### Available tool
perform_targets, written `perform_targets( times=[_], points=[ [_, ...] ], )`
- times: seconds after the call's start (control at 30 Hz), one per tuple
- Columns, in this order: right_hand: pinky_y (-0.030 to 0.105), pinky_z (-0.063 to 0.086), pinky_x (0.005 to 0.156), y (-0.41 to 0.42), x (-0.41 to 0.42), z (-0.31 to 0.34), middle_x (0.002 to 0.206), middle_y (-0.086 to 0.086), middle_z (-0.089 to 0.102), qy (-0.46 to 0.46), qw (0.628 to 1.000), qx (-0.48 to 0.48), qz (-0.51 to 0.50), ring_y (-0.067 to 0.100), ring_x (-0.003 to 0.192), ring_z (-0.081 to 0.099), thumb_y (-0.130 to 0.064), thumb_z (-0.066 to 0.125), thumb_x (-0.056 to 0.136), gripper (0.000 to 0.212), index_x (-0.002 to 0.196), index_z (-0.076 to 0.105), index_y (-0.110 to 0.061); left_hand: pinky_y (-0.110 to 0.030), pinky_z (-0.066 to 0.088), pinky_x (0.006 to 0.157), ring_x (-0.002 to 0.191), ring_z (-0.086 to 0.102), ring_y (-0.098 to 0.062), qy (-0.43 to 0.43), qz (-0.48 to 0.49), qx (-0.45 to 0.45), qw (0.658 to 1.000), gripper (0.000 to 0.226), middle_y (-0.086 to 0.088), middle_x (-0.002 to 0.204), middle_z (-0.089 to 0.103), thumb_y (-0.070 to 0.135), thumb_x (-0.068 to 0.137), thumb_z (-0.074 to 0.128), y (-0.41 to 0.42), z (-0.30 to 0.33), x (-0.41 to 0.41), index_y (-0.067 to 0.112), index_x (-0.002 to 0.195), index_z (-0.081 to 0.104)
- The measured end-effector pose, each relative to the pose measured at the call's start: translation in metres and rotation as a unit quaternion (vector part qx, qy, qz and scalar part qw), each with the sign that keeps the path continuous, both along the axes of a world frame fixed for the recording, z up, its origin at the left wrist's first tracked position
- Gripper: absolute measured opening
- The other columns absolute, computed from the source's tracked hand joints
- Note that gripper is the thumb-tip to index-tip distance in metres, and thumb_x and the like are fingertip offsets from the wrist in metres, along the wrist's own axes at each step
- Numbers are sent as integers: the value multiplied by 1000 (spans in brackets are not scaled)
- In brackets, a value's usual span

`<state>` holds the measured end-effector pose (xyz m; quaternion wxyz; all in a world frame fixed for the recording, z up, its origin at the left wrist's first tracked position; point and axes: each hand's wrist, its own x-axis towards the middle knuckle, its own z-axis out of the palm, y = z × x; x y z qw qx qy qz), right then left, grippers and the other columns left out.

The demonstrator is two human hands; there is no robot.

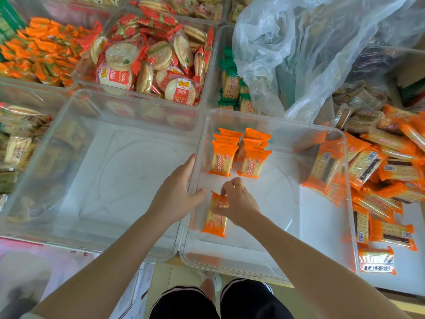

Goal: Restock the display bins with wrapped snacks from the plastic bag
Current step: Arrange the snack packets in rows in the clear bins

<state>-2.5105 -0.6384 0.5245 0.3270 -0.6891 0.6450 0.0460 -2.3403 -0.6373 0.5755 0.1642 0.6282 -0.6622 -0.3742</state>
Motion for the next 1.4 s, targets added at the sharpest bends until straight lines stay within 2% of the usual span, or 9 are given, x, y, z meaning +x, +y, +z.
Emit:
perform_targets(
  times=[0.17,0.37,0.53,0.63,0.83,1.0,1.1,1.23,1.4],
  points=[
    [39,50,72,-18,-10,17,107,12,60,-63,995,-58,-43,27,88,57,-6,53,90,14,95,43,-16,-35,47,95,124,44,-14,16,4,-1,1000,78,8,148,34,33,86,60,0,1,-1,32,149,13],
    [39,40,98,-6,-1,-5,132,8,41,118,991,19,62,28,121,39,-51,72,73,86,137,31,-12,-38,47,95,121,47,-15,-5,-7,-12,1000,76,9,143,39,42,84,62,5,2,4,29,147,21],
    [33,43,82,-10,-5,9,115,5,47,52,996,16,65,24,107,47,-41,71,79,57,121,45,-14,-31,47,90,115,49,-12,2,7,-5,1000,76,8,143,39,41,84,62,7,2,2,28,147,23],
    [38,48,75,-22,-6,30,117,7,52,5,993,-113,37,28,106,52,-25,62,89,37,119,45,-13,-30,48,87,109,50,-10,10,14,-5,1000,75,8,139,42,42,82,63,7,3,2,28,146,25],
    [38,48,56,-41,1,23,109,13,53,96,958,-262,62,34,96,57,-9,67,81,30,109,56,-7,-37,49,90,108,51,-12,-4,5,13,1000,77,6,139,42,44,82,62,8,2,3,27,146,24],
    [41,48,71,-39,-13,40,122,15,50,76,962,-264,3,35,102,54,-27,64,87,39,119,53,-8,-39,43,97,125,43,-27,-113,-27,-129,985,65,-9,140,42,29,85,64,14,20,-8,9,141,36],
    [34,44,56,-14,-57,70,107,12,58,-40,950,-308,-34,33,84,60,-22,62,88,21,102,62,-7,-39,47,90,113,51,-29,-120,-73,-269,953,47,-14,122,56,28,84,53,10,36,-25,6,126,51],
    [31,44,50,24,-158,102,89,9,62,-45,910,-393,-124,23,62,54,-14,56,88,10,89,64,-7,-31,50,65,86,52,-16,-31,-173,-257,950,35,-4,96,65,28,81,45,2,55,-81,11,108,59],
    [39,47,71,58,-292,59,112,15,58,61,924,-228,-301,32,94,55,-13,51,92,18,107,59,-7,-38,56,67,87,65,-25,-6,-261,-229,938,43,-2,97,67,32,81,41,8,60,-173,10,109,63]
  ],
)
